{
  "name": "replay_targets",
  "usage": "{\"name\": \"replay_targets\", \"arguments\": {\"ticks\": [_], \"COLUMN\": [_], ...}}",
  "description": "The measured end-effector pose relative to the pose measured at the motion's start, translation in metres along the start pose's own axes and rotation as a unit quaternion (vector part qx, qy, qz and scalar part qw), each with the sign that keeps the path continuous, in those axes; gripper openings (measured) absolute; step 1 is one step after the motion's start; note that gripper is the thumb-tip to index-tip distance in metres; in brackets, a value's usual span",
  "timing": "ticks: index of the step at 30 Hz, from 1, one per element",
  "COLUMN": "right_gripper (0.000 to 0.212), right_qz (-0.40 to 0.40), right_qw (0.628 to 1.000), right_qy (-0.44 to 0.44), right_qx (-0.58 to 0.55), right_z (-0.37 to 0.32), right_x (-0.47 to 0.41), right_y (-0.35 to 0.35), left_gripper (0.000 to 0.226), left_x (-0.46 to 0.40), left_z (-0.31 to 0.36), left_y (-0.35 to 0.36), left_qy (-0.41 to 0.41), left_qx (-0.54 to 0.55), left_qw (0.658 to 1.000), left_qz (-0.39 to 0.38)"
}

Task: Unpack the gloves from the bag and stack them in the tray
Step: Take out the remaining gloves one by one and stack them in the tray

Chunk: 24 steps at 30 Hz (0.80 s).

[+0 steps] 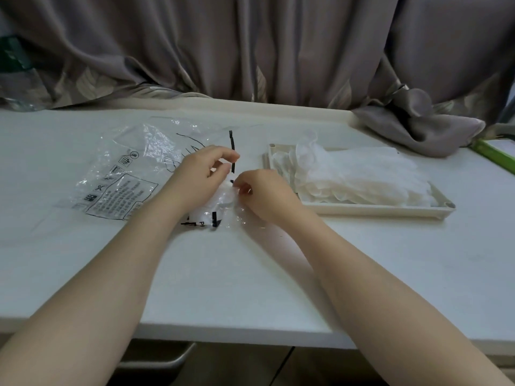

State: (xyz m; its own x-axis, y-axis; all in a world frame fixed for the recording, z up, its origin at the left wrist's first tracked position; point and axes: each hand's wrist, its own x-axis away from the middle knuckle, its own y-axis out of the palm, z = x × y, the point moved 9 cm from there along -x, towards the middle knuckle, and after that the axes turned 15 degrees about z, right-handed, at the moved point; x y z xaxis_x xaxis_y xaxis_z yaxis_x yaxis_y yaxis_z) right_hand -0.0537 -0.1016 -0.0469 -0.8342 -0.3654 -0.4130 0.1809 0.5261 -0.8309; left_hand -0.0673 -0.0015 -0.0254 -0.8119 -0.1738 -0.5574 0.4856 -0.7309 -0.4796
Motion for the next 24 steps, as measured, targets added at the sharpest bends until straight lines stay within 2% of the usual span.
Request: {"name": "replay_targets", "arguments": {"ticks": [3, 5, 7, 9, 10, 12, 15, 16, 19, 21, 22, 24], "right_gripper": [0.028, 0.020, 0.013, 0.010, 0.012, 0.020, 0.025, 0.025, 0.026, 0.027, 0.028, 0.028], "right_qz": [0.042, 0.110, 0.170, 0.169, 0.158, 0.154, 0.198, 0.210, 0.224, 0.237, 0.243, 0.254], "right_qw": [0.999, 0.994, 0.983, 0.962, 0.944, 0.880, 0.741, 0.708, 0.648, 0.584, 0.564, 0.577], "right_qy": [0.002, 0.002, 0.015, 0.074, 0.115, 0.192, 0.275, 0.291, 0.329, 0.359, 0.364, 0.367], "right_qx": [0.015, 0.007, -0.072, -0.199, -0.266, -0.406, -0.579, -0.608, -0.649, -0.688, -0.700, -0.684], "right_z": [0.007, 0.012, 0.016, 0.024, 0.029, 0.037, 0.052, 0.056, 0.062, 0.069, 0.073, 0.078], "right_x": [-0.004, -0.005, -0.004, 0.000, 0.001, 0.003, 0.004, 0.005, 0.007, 0.011, 0.012, 0.013], "right_y": [-0.014, -0.033, -0.052, -0.056, -0.055, -0.055, -0.060, -0.060, -0.058, -0.055, -0.055, -0.057], "left_gripper": [0.019, 0.018, 0.008, 0.005, 0.004, 0.002, 0.014, 0.016, 0.021, 0.020, 0.019, 0.018], "left_x": [0.004, 0.008, 0.009, 0.007, 0.006, 0.006, 0.005, 0.006, 0.008, 0.010, 0.010, 0.009], "left_z": [-0.001, -0.003, -0.003, 0.000, 0.003, 0.008, 0.007, 0.007, 0.009, 0.004, -0.001, -0.010], "left_y": [0.006, 0.012, 0.014, 0.011, 0.010, 0.009, 0.010, 0.012, 0.017, 0.021, 0.021, 0.019], "left_qy": [-0.010, -0.025, -0.021, -0.005, 0.005, 0.023, 0.045, 0.047, 0.054, 0.055, 0.053, 0.041], "left_qx": [-0.017, -0.030, -0.046, -0.060, -0.062, -0.067, -0.107, -0.114, -0.130, -0.179, -0.209, -0.244], "left_qw": [0.999, 0.998, 0.997, 0.997, 0.998, 0.997, 0.993, 0.992, 0.989, 0.981, 0.974, 0.967], "left_qz": [-0.031, -0.055, -0.057, -0.041, -0.033, -0.024, -0.016, -0.018, -0.039, -0.059, -0.065, -0.067]}}
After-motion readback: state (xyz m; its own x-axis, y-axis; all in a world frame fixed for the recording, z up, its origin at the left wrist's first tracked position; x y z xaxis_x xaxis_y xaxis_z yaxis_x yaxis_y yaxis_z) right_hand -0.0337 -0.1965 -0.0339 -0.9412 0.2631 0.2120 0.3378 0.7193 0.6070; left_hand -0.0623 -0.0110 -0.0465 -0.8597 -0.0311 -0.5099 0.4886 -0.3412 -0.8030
